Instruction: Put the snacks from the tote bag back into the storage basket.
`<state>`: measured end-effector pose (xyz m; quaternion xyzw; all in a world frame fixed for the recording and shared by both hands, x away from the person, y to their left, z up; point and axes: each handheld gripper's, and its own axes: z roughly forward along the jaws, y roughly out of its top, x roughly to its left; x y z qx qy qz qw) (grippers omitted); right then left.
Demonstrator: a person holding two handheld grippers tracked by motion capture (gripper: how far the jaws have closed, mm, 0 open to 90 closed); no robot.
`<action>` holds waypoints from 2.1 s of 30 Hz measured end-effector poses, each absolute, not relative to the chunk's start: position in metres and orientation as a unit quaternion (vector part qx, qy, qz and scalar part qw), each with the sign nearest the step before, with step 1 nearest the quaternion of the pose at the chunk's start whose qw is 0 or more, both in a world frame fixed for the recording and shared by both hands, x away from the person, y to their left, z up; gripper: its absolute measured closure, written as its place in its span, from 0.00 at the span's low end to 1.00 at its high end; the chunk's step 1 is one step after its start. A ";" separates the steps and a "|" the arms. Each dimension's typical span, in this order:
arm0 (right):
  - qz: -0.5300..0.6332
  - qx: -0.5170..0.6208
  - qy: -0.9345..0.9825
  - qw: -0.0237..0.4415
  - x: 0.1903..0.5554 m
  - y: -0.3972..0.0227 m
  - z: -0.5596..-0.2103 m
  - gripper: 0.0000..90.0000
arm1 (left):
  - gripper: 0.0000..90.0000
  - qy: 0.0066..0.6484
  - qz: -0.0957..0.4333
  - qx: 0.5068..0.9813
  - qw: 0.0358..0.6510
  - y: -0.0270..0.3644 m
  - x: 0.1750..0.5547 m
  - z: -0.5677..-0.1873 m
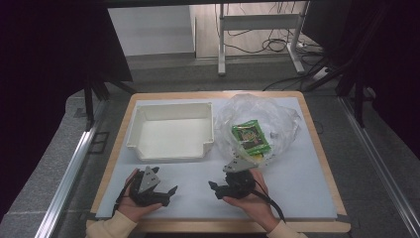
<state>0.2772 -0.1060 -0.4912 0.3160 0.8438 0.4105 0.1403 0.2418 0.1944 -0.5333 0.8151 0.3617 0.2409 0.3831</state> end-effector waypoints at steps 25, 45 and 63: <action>0.423 0.334 0.832 0.130 0.284 -0.113 -0.482 0.28 | 0.11 0.359 0.235 0.817 0.385 0.194 0.239 -0.531; 0.413 0.322 0.844 0.114 0.291 -0.104 -0.454 0.31 | 0.12 0.356 0.234 0.818 0.388 0.196 0.239 -0.530; 0.412 0.322 0.842 0.132 0.301 -0.112 -0.428 0.31 | 0.12 0.359 0.237 0.818 0.381 0.195 0.238 -0.531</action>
